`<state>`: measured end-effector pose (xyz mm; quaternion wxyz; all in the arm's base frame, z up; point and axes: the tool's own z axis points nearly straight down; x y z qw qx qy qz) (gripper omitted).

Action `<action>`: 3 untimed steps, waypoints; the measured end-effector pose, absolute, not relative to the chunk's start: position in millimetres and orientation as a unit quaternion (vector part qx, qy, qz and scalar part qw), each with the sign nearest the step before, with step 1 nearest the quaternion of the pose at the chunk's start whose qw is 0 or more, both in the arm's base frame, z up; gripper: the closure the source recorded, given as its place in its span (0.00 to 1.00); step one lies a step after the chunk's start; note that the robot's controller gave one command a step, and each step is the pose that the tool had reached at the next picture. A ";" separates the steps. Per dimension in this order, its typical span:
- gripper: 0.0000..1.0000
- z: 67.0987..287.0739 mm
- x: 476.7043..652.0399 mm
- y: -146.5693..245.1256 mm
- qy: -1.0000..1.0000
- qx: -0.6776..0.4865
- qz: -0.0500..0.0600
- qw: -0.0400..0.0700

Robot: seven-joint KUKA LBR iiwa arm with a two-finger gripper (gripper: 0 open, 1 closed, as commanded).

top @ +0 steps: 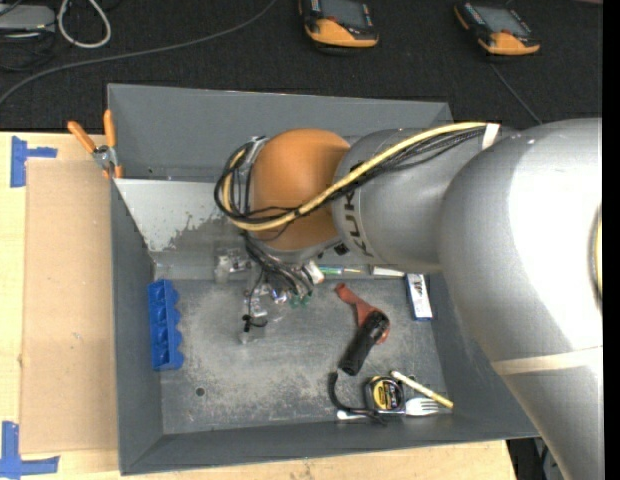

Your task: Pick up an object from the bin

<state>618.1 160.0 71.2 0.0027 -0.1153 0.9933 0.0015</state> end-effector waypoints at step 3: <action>1.00 71.2 619.8 90.5 0.986 -0.169 0.003 0.006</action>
Offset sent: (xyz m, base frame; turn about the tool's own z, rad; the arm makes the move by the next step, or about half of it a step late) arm 0.0006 -0.0484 -0.0012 -0.1696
